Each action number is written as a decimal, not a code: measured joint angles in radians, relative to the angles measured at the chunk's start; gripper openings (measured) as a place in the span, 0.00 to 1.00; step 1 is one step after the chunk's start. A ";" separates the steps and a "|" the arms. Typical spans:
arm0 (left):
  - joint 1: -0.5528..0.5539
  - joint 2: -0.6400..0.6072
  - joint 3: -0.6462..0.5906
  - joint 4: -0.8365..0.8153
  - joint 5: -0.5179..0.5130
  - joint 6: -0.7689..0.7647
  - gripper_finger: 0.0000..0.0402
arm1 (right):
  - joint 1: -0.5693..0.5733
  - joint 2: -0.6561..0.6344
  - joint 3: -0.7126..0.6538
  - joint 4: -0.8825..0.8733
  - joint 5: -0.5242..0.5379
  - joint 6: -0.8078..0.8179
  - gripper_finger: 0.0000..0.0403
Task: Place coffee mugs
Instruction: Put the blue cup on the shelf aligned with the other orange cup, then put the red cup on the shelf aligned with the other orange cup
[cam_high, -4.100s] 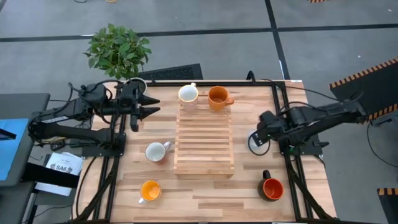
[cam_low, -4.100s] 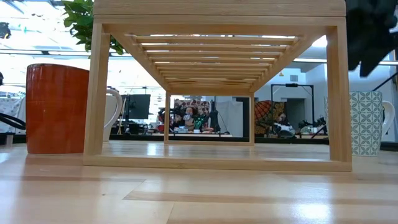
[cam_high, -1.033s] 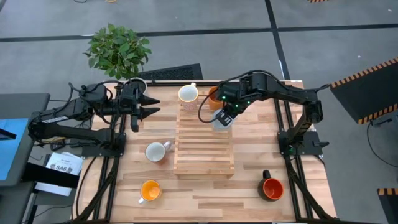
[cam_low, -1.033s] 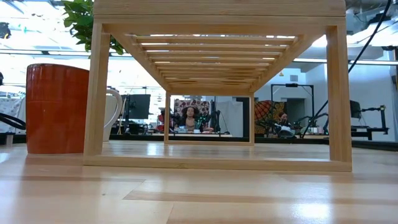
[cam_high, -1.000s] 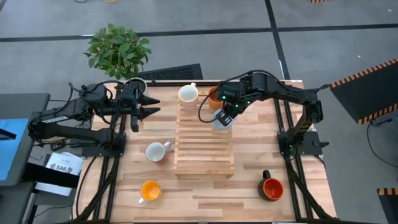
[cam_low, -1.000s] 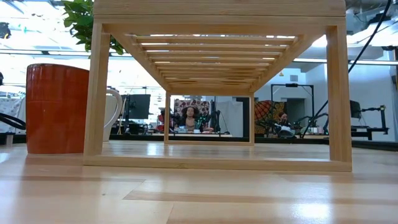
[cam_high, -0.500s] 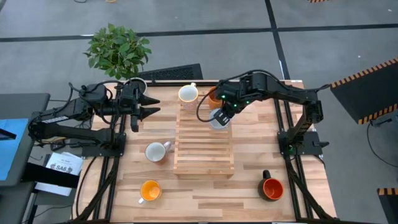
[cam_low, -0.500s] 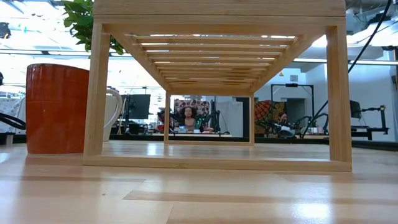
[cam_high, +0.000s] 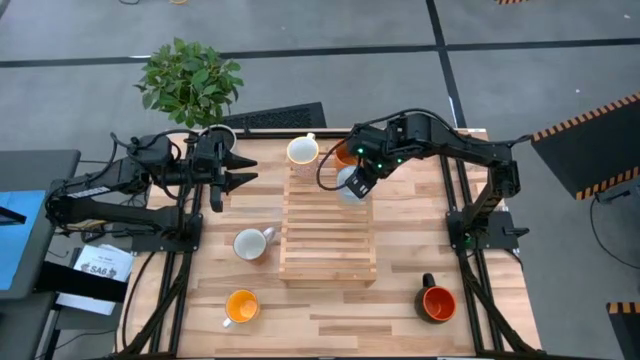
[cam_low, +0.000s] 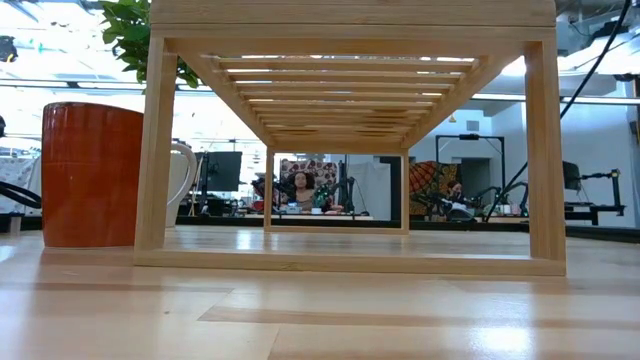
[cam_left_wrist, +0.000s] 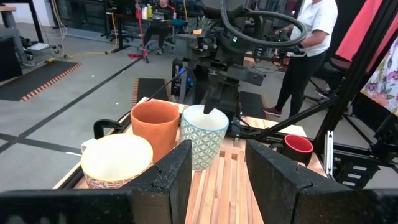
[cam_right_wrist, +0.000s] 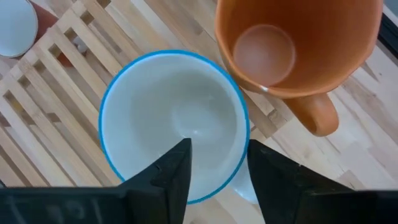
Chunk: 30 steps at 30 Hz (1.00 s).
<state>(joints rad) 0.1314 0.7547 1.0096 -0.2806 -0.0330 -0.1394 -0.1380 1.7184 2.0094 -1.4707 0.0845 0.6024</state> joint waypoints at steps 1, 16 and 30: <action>0.000 0.000 0.000 0.000 0.000 0.000 0.33 | -0.003 0.000 0.000 -0.005 -0.001 -0.003 0.46; 0.000 0.000 0.000 -0.005 0.000 0.000 0.33 | -0.005 -0.087 0.000 -0.032 -0.006 -0.076 0.48; 0.000 0.034 0.000 -0.065 0.000 -0.086 0.33 | 0.118 -0.365 -0.271 -0.081 0.173 0.011 0.48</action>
<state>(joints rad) 0.1313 0.7892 1.0100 -0.3453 -0.0330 -0.2255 -0.0203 1.3532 1.7384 -1.5516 0.2573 0.6138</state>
